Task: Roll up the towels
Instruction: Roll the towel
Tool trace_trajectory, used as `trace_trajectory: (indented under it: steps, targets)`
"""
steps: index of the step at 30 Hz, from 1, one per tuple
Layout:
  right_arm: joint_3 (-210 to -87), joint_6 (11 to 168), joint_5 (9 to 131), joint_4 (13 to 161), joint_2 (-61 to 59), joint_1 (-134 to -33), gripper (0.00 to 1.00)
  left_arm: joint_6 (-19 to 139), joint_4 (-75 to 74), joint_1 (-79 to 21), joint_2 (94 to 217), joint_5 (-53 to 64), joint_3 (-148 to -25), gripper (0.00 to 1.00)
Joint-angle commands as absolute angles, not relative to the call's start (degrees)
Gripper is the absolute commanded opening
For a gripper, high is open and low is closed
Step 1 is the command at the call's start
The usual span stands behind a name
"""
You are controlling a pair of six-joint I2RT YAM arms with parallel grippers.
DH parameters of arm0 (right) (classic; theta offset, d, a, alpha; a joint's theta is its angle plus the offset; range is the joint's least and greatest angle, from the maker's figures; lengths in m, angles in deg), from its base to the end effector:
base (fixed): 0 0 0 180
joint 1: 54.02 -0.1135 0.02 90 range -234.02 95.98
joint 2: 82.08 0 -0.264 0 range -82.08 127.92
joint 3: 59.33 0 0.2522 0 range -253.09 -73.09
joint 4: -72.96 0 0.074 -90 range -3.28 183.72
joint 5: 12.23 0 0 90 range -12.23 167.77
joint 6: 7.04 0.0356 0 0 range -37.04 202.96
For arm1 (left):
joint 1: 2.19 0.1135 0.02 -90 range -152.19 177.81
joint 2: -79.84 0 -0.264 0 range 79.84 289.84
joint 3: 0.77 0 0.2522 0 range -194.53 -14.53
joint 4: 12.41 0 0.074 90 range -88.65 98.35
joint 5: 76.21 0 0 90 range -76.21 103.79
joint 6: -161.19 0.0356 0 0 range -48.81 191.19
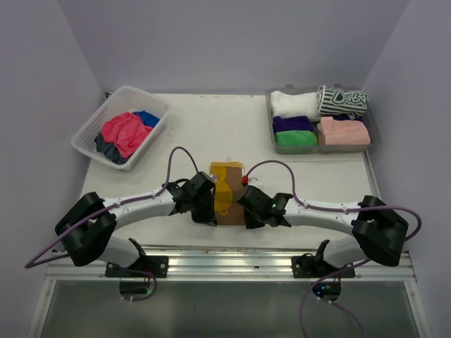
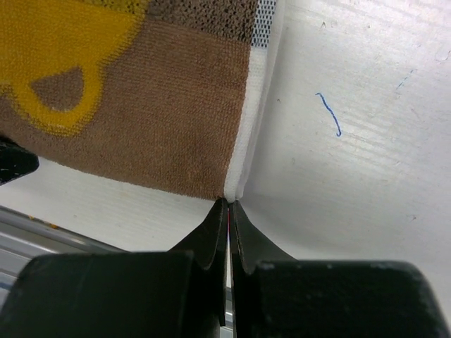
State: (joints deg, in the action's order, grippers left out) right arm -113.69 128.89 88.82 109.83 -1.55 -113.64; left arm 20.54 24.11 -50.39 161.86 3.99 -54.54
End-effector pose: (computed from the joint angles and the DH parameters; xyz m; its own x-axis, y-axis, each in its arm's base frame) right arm 0.1335 0.2142 0.1656 -0.8903 -0.1243 -0.4381 -0.2345 0.9498 0.2069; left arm 0.1635 -0.1919 0.1569 -0.9878 -0.0385 -0.1512 0.0302 0.9036 -0.4272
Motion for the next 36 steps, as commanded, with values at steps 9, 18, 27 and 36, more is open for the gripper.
trace_trajectory:
  steps: [9, 18, 27, 36]
  targets:
    - [-122.56, 126.30, 94.29, 116.42, -3.51, -113.61, 0.00, 19.16, 30.35, -49.83, 157.27, 5.88, -64.36, 0.00]
    - [-126.96, 125.33, 96.40, 117.74, -1.31, -112.21, 0.00, 19.95, 30.27, -43.60, 157.10, 1.40, -63.23, 0.00]
    - [-131.44, 123.83, 95.79, 118.36, 1.94, -109.39, 0.00, 22.14, 30.00, -39.19, 159.20, -2.20, -63.40, 0.00]
    - [-124.86, 125.06, 88.41, 114.40, -0.52, -109.57, 0.11, 29.17, 33.15, -39.19, 157.10, -4.67, -62.24, 0.40]
